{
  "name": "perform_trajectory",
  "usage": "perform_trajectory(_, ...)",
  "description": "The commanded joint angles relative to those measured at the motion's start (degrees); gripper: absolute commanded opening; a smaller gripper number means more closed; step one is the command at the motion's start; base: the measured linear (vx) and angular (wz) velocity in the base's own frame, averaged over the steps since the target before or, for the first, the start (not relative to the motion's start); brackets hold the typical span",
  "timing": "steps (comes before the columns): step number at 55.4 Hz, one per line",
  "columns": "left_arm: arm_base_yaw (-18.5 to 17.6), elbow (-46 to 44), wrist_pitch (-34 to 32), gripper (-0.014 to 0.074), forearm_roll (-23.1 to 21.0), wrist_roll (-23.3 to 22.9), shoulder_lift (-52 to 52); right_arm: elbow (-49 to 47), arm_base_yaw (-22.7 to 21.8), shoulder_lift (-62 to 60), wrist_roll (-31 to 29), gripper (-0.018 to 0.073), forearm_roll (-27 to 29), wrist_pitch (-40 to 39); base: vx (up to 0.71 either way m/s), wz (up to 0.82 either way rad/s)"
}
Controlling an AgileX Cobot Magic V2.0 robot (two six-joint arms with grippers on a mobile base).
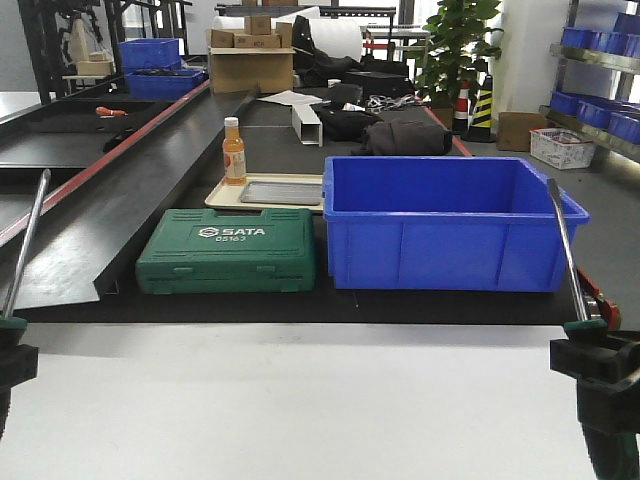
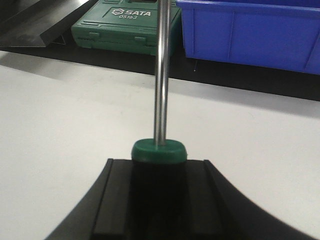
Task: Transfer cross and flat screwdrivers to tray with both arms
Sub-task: 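Hold both screwdrivers upright while the base turns away from the table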
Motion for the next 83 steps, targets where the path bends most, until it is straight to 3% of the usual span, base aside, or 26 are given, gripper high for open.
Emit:
perform_trajectory(1, -0.23, -1.79, -5.02, -0.0003, -1.24, -0.55, -0.65, -1.85, 0.11, -0.65, -0.25, -0.0008, 0.41, -4.74, -0.18, 0.05)
perform_trajectory(42, -0.23, -1.79, -5.02, -0.0003, -1.24, -0.55, -0.65, -1.85, 0.11, -0.66, -0.25, -0.0008, 0.41, -4.73, -0.23, -0.11)
perform_trajectory(83, -0.23, -1.79, -5.02, -0.0003, -1.24, -0.55, -0.65, -1.85, 0.11, -0.66, -0.25, -0.0008, 0.41, -4.68, -0.24, -0.50)
